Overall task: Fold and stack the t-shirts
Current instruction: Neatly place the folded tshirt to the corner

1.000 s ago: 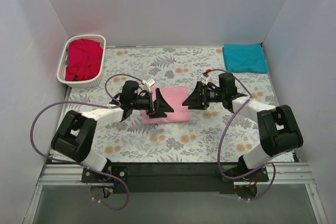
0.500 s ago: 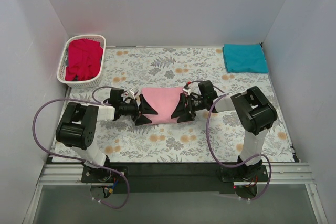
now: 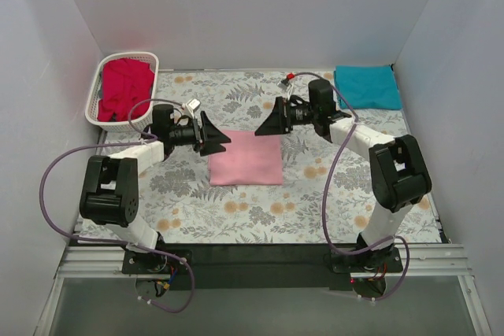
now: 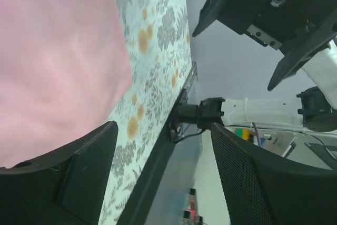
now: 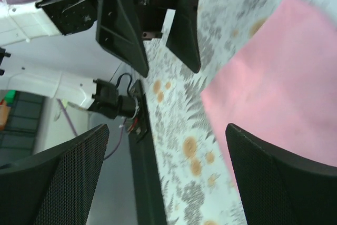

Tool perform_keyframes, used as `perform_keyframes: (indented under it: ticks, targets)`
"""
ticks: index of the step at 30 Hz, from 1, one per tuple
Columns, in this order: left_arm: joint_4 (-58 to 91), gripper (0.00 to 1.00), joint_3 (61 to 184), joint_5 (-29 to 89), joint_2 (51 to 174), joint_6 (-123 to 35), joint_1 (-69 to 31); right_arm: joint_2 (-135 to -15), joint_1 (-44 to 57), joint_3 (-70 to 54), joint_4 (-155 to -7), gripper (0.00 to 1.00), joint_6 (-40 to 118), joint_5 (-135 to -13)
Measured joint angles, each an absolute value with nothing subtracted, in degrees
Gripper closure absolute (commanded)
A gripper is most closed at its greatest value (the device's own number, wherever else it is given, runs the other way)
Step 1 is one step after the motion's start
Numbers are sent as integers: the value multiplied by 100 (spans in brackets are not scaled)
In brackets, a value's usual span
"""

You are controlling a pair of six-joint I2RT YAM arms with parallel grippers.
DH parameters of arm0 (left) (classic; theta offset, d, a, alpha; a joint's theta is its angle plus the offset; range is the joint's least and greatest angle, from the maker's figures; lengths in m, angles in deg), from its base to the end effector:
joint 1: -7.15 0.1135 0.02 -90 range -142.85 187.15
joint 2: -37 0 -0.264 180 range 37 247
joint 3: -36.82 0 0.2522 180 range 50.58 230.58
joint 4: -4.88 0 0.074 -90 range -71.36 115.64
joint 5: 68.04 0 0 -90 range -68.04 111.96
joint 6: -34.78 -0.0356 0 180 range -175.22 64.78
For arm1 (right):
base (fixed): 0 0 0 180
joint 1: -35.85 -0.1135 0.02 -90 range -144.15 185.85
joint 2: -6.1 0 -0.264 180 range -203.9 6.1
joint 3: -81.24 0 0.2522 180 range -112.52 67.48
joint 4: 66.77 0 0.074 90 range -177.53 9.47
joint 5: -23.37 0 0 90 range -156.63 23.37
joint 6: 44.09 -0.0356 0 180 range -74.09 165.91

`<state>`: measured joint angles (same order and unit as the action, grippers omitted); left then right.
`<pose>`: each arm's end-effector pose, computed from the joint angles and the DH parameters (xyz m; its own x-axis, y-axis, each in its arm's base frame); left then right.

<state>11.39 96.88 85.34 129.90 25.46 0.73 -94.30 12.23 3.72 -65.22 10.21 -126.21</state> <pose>0.3093 -0.0668 0.1834 -0.8294 -0.3516 0.4341 -0.5024 0.1296 -0.8549 0.3411 0.1827 0.2416 -0.8185 -0.0354 -0.5734 -0.5679 0.2004 0.7983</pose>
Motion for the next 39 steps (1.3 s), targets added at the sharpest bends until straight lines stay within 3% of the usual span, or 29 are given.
perform_keyframes:
  ticks: [6,13,19,25,29,34,36,39]
  targets:
    - [289,30,10766,8182,13792,2896,78,-10514,1470,-636,-6290,2,1014,-12409]
    - [-262,31,11089,7723,15200,3178,139,-11851,1608,-1132,-6485,2,1095,-12124]
    - [-371,30,11271,7681,15847,3268,333,-12136,1774,-1360,-6548,2,1202,-12054]
    - [-91,21,11503,7675,15777,2977,469,-12125,1962,-1384,-6585,2,1259,-12054]
    - [709,20,11763,7445,15200,2162,502,-11624,2012,-1449,-7232,2,1760,-11825]
    - [1618,16,11833,6674,13355,352,211,-10282,2001,-1928,-8500,2,3010,-11062]
    - [1710,9,11728,6175,12540,-553,-257,-9600,1999,-1923,-8845,2,3495,-10780]
    - [1721,15,11225,5520,11368,-2013,-1465,-8682,1997,-1775,-9132,2,4335,-10363]
